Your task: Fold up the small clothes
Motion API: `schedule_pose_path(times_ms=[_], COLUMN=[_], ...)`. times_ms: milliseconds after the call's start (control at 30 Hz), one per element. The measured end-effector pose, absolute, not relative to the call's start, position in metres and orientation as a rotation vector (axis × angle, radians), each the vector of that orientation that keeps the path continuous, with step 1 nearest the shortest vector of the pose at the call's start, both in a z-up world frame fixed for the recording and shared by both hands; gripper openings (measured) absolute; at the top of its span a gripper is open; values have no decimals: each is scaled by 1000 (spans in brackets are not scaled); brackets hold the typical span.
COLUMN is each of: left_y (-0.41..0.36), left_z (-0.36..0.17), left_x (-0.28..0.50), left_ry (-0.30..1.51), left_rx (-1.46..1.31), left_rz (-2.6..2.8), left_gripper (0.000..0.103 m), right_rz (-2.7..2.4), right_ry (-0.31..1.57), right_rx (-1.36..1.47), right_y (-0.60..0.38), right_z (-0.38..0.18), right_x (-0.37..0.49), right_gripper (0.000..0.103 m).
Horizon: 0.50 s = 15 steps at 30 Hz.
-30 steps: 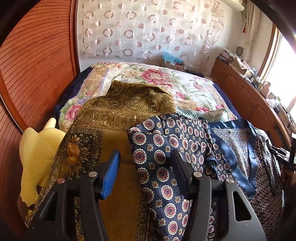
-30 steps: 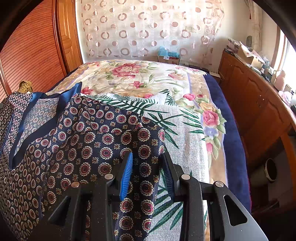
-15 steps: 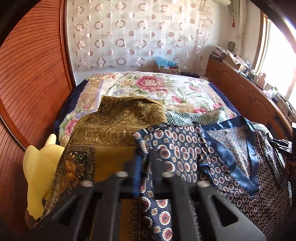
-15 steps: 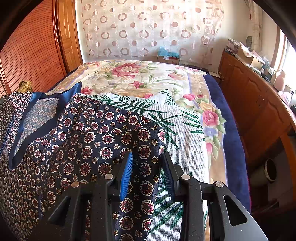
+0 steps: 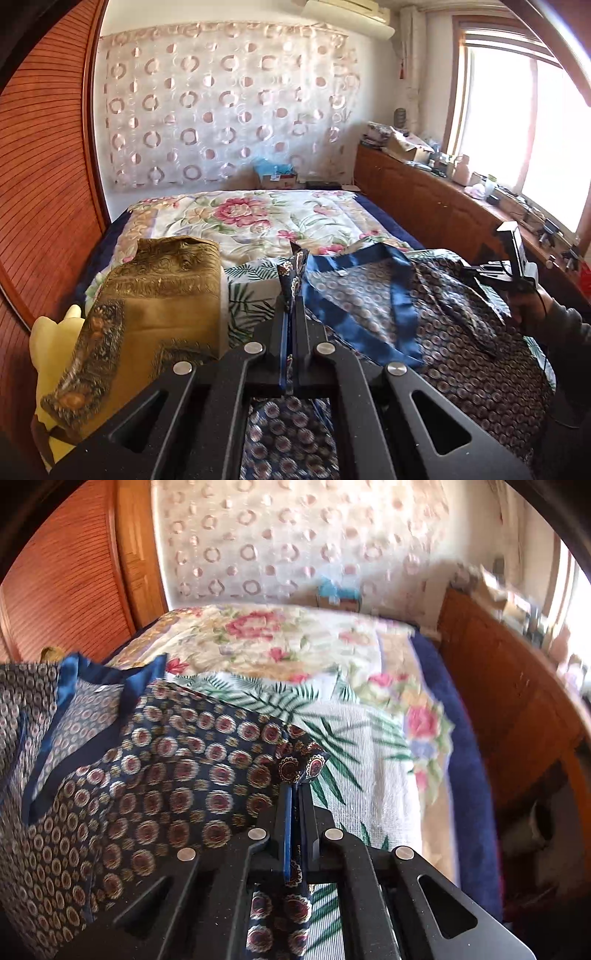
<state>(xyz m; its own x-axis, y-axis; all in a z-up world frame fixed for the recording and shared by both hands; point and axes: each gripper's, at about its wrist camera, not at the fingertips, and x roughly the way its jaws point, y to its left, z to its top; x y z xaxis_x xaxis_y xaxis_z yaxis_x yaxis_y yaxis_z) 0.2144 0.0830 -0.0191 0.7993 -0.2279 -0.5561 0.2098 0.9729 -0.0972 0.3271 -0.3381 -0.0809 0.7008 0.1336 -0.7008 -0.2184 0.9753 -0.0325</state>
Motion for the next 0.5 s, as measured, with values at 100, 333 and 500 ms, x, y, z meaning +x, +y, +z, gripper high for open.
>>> schedule_pose_path(times_ms=[100, 333, 500], left_y=[79, 93, 113], left_z=[-15, -7, -16], left_x=[192, 137, 93], left_ry=[584, 540, 534], left_rx=[-13, -30, -75], left_rz=[-238, -210, -185], left_gripper=[2, 2, 2], right_rz=[218, 251, 265], right_ry=[695, 545, 493], right_rx=[-109, -30, 0], right_y=[-336, -350, -363], right_z=[-61, -27, -24], right_x=[299, 208, 136], right_gripper=[2, 2, 2])
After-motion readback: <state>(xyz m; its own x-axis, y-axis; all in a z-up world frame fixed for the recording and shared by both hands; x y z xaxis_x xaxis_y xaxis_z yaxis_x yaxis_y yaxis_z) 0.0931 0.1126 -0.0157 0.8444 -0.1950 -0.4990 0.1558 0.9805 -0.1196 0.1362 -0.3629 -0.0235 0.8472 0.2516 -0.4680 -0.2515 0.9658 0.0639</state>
